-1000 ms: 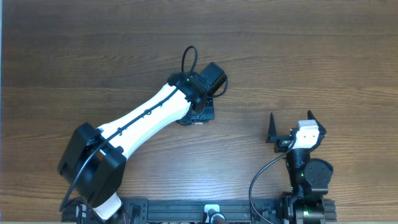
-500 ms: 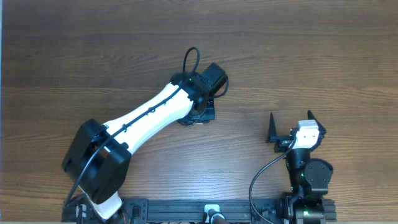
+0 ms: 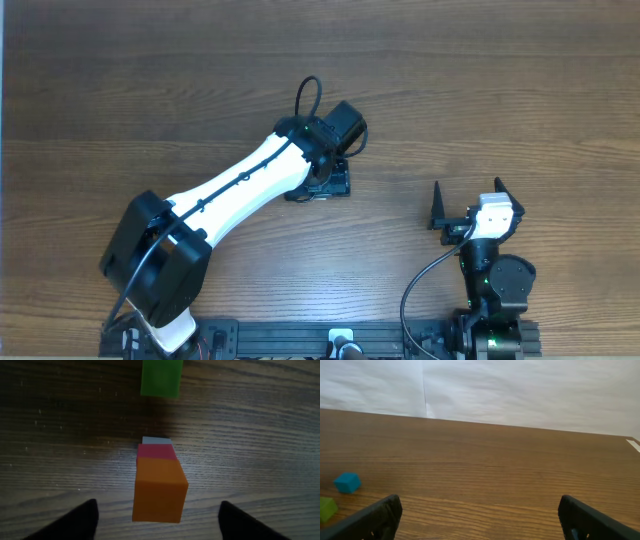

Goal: Stack Cubes

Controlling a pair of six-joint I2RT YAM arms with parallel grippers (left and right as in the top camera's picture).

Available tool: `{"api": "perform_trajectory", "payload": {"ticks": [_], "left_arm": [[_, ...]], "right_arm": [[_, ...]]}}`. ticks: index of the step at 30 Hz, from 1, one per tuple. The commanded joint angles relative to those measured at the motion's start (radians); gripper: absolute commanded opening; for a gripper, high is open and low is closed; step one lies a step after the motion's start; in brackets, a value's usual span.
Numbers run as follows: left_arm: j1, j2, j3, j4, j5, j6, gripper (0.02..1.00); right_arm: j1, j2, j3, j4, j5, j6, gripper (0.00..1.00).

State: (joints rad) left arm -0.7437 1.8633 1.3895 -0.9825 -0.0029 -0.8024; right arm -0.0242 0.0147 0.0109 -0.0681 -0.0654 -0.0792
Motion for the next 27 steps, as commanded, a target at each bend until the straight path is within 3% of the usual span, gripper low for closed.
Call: {"api": "perform_trajectory", "payload": {"ticks": [1, 5, 14, 22, 27], "left_arm": [[0.010, 0.016, 0.019, 0.003, 0.003, 0.002, 0.899], [0.031, 0.011, 0.019, 0.010, 0.003, -0.017, 0.996], [0.130, -0.112, 0.019, 0.078, -0.018, -0.027, 0.998], [0.290, -0.336, 0.019, 0.156, -0.120, -0.008, 0.998], [0.345, -0.492, 0.018, 0.165, -0.194, 0.085, 0.991]], "right_arm": [[0.005, -0.010, -0.006, -0.003, 0.010, 0.003, 0.991], [0.005, -0.010, -0.006, -0.003, 0.010, 0.003, 0.993], [0.005, -0.010, -0.006, -0.003, 0.010, 0.003, 0.991], [0.005, -0.010, -0.006, -0.003, 0.010, 0.003, 0.991], [0.005, -0.010, -0.006, -0.003, 0.010, 0.003, 0.991]]}}
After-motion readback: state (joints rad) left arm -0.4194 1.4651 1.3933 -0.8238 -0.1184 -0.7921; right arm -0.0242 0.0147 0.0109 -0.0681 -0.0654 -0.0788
